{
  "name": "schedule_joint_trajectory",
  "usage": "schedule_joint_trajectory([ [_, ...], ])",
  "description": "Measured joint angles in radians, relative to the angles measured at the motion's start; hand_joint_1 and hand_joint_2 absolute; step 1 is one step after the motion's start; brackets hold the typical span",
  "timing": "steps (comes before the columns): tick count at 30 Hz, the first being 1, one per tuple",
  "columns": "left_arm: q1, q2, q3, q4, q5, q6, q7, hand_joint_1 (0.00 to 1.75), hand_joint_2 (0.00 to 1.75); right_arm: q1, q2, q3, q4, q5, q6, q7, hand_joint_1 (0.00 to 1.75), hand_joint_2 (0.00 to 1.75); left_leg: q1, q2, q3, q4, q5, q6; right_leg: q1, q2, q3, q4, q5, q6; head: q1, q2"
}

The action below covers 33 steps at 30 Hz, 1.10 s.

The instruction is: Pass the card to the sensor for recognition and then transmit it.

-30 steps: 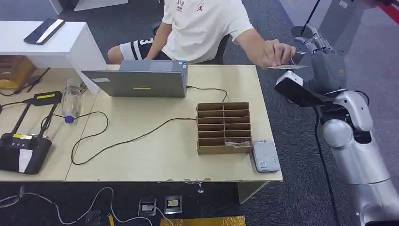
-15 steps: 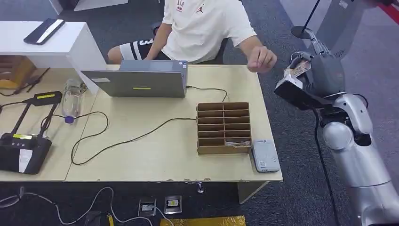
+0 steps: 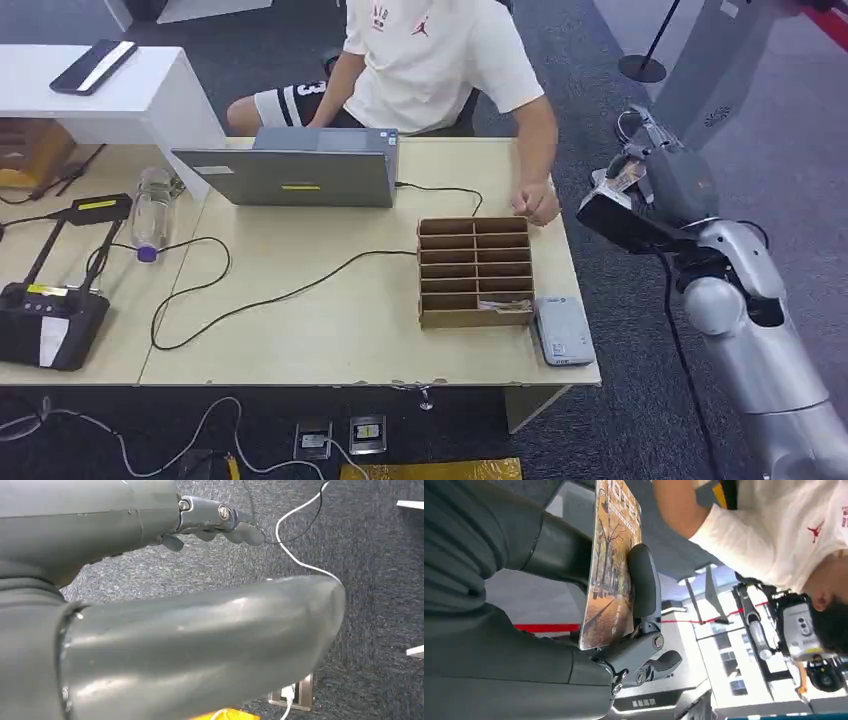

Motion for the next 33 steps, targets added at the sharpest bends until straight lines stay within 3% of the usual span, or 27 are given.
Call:
schedule_joint_trajectory([
  [3, 0.0, 0.002, 0.0, 0.0, 0.002, -0.001, 0.006, 0.0, 0.0, 0.03, -0.007, 0.003, 0.01, 0.01, 0.024, 0.008, 1.75, 1.75, 0.0, 0.0, 0.0, 0.0, 0.0, 0.0, 0.0, -0.001, 0.0, 0.0, 0.0, 0.0, 0.0, 0.0],
  [18, 0.0, 0.007, -0.002, -0.003, 0.022, -0.005, 0.034, 0.0, 0.0, 0.184, -0.013, 0.037, 0.127, 0.019, 0.008, 0.018, 1.75, 1.75, 0.0, 0.0, 0.0, 0.0, 0.0, 0.0, 0.0, 0.0, 0.0, 0.0, 0.0, 0.0, 0.0, 0.0],
  [33, 0.0, 0.011, -0.006, -0.012, 0.024, -0.006, 0.042, 0.0, 0.0, 0.224, -0.013, 0.069, 0.162, 0.008, 0.008, 0.039, 1.75, 1.75, 0.0, 0.0, 0.0, 0.0, 0.0, 0.0, 0.0, 0.0, 0.0, 0.0, 0.0, 0.0, 0.0, 0.0],
])
